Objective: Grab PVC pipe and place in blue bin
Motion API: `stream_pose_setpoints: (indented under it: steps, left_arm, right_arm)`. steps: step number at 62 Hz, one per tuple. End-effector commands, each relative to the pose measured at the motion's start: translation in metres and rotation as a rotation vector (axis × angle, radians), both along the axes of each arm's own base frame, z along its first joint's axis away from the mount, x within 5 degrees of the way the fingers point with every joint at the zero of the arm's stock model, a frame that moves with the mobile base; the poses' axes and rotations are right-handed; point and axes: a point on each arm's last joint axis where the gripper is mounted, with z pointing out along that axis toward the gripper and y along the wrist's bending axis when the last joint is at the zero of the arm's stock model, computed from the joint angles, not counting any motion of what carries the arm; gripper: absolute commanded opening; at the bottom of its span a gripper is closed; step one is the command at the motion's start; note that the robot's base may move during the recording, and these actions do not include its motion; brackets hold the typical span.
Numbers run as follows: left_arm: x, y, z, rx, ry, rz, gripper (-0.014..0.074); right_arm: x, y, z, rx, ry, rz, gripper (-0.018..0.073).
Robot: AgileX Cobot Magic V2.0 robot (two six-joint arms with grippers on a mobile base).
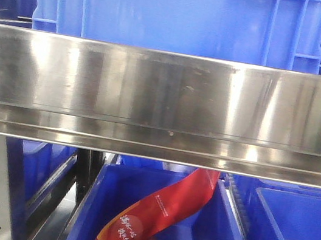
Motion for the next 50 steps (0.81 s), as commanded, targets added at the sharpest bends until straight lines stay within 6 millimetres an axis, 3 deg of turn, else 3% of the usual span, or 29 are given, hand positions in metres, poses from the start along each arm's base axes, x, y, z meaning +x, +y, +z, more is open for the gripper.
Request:
stream_pose_setpoints:
  steps: [1, 27, 38, 50]
  left_arm:
    - [-0.001, 0.000, 0.003, -0.024, -0.022, 0.002, -0.0111]
    - [-0.001, 0.000, 0.003, -0.024, -0.022, 0.002, -0.0111]
    - [-0.001, 0.000, 0.003, -0.024, -0.022, 0.002, -0.0111]
    - [-0.001, 0.000, 0.003, -0.024, -0.022, 0.002, -0.0111]
  right_arm:
    - [-0.001, -0.001, 0.004, 0.011, -0.036, 0.002, -0.0169]
    - [-0.004, -0.005, 0.002, -0.014, -0.037, -0.009, -0.0169]
    - [-0.018, -0.028, -0.013, -0.047, 0.010, -0.117, -0.0169]
    - [-0.038, -0.052, -0.037, -0.096, -0.103, -0.238, -0.0169]
